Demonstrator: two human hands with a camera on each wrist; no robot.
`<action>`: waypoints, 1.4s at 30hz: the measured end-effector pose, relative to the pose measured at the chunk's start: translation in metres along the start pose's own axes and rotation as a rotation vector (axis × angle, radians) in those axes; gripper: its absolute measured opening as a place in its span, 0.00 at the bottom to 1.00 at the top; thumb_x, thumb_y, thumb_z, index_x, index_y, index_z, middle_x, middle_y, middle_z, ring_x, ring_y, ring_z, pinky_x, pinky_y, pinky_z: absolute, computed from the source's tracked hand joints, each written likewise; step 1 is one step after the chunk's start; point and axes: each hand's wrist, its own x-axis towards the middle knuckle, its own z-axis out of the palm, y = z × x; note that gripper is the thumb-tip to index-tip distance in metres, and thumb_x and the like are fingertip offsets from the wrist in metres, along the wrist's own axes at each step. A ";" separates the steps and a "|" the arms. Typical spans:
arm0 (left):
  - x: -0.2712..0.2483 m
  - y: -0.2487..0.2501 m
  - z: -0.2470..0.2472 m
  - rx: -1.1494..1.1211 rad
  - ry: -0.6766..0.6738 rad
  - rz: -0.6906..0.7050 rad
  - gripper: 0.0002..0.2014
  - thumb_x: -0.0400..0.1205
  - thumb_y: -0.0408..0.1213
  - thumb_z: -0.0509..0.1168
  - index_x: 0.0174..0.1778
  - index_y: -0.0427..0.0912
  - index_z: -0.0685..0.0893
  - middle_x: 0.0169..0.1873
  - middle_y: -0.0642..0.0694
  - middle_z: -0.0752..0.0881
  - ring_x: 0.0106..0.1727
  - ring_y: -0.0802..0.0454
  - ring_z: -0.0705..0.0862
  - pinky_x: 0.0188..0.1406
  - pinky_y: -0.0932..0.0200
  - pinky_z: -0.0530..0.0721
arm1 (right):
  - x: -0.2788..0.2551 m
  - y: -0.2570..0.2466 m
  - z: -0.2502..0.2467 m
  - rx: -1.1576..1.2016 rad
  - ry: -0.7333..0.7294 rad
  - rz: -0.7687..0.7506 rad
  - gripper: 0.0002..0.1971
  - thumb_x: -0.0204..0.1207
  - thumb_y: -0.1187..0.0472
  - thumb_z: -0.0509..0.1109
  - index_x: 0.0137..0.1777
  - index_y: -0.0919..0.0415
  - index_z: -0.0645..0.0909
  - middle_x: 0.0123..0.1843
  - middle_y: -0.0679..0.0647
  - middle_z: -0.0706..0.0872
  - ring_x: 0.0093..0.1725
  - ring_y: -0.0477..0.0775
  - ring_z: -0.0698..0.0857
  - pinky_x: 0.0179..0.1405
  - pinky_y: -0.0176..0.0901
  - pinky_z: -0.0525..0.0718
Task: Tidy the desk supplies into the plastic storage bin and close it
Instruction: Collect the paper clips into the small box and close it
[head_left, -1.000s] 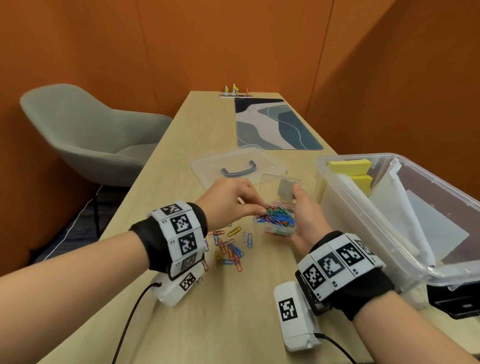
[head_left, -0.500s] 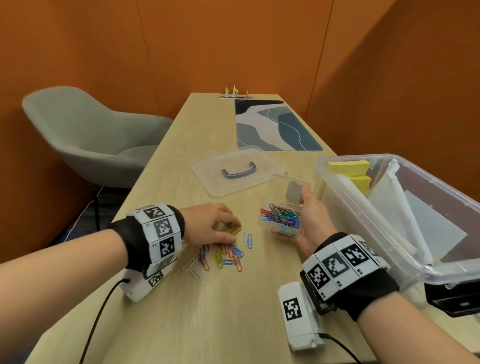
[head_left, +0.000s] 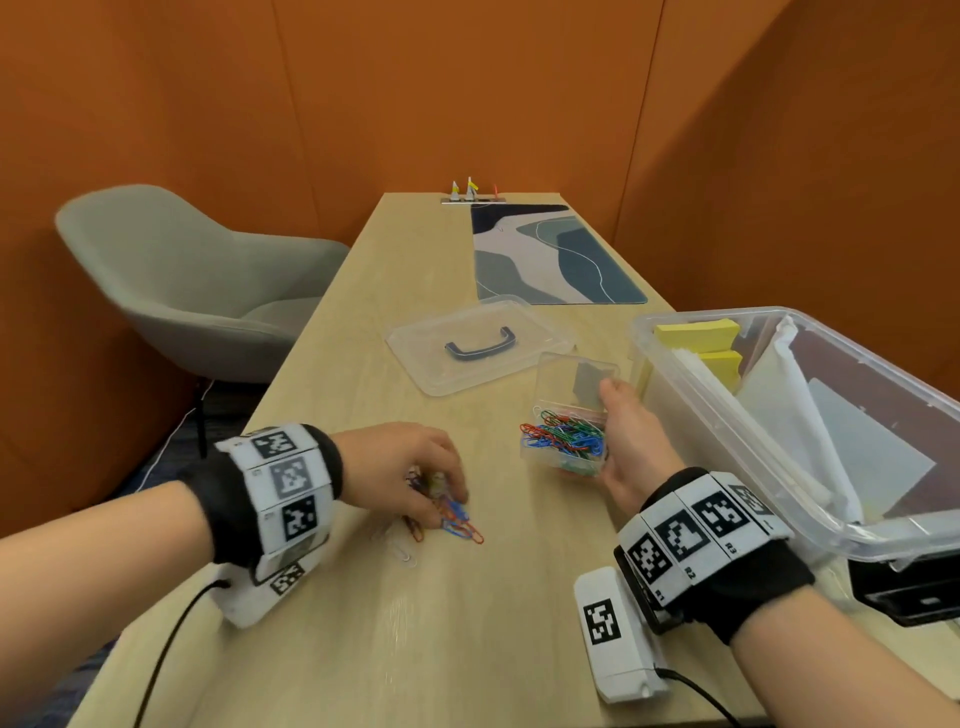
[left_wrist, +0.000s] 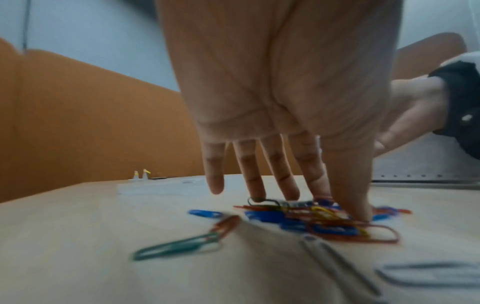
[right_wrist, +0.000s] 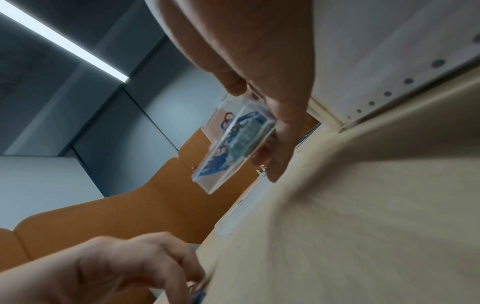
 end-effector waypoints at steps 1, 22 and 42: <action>-0.008 -0.007 -0.004 -0.036 0.028 -0.026 0.23 0.66 0.54 0.76 0.57 0.59 0.84 0.60 0.55 0.79 0.63 0.60 0.77 0.67 0.67 0.71 | -0.001 0.000 0.001 0.003 -0.018 -0.006 0.12 0.87 0.55 0.47 0.63 0.54 0.68 0.66 0.63 0.77 0.63 0.68 0.82 0.57 0.65 0.83; -0.001 -0.007 0.008 -0.376 0.038 -0.261 0.07 0.70 0.32 0.76 0.37 0.50 0.87 0.46 0.43 0.88 0.31 0.59 0.85 0.33 0.69 0.83 | -0.003 0.004 0.007 0.055 -0.178 0.083 0.15 0.87 0.62 0.46 0.52 0.52 0.74 0.52 0.59 0.80 0.44 0.61 0.83 0.56 0.68 0.79; 0.024 0.047 -0.034 -0.404 0.472 -0.165 0.12 0.72 0.37 0.75 0.50 0.48 0.87 0.49 0.51 0.87 0.40 0.51 0.83 0.31 0.66 0.81 | -0.004 0.003 0.006 0.094 -0.167 0.125 0.13 0.86 0.59 0.50 0.44 0.55 0.74 0.52 0.67 0.83 0.50 0.69 0.84 0.48 0.65 0.81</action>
